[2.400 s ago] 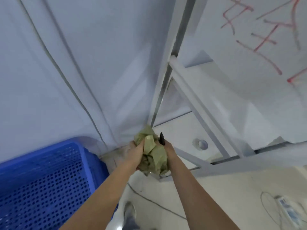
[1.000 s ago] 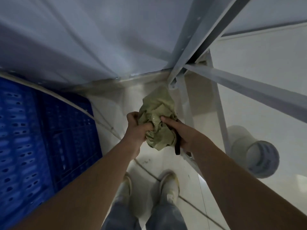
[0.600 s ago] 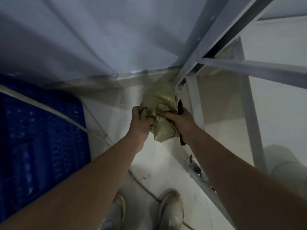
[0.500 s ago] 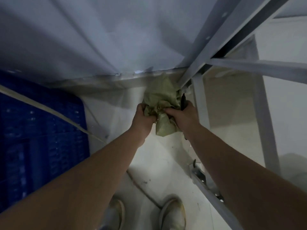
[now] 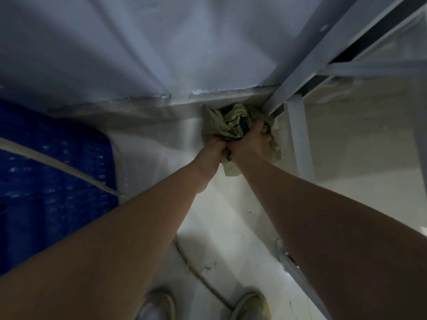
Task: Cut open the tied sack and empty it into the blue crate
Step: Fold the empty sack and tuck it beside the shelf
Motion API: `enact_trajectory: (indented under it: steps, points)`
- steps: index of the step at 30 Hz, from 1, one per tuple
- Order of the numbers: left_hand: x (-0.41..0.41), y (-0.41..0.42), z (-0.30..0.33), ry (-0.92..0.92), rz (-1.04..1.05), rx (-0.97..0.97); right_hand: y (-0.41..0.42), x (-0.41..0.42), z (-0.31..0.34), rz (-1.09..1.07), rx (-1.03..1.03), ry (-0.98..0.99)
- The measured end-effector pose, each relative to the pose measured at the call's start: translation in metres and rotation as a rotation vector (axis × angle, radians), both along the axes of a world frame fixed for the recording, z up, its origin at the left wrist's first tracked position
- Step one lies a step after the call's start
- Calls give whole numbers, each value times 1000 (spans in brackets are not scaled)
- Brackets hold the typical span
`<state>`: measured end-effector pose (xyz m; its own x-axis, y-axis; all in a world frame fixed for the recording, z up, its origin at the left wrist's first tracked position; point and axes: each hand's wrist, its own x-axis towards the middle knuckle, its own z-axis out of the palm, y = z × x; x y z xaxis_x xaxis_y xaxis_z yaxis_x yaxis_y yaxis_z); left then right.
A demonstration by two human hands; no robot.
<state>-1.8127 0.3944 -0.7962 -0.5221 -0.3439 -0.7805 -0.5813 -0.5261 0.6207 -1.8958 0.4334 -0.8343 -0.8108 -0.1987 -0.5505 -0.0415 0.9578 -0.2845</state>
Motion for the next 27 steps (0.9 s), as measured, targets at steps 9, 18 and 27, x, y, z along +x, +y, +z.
enact_trajectory:
  steps: [9,18,27]
  points:
    - [5,-10,15,-103,-223,-70,14,-26,41,124,-146,-325]
    - [31,-22,83,-305,-488,-356,24,-12,132,316,147,-113]
    - [57,-17,180,-314,-714,-546,43,23,223,387,210,-119]
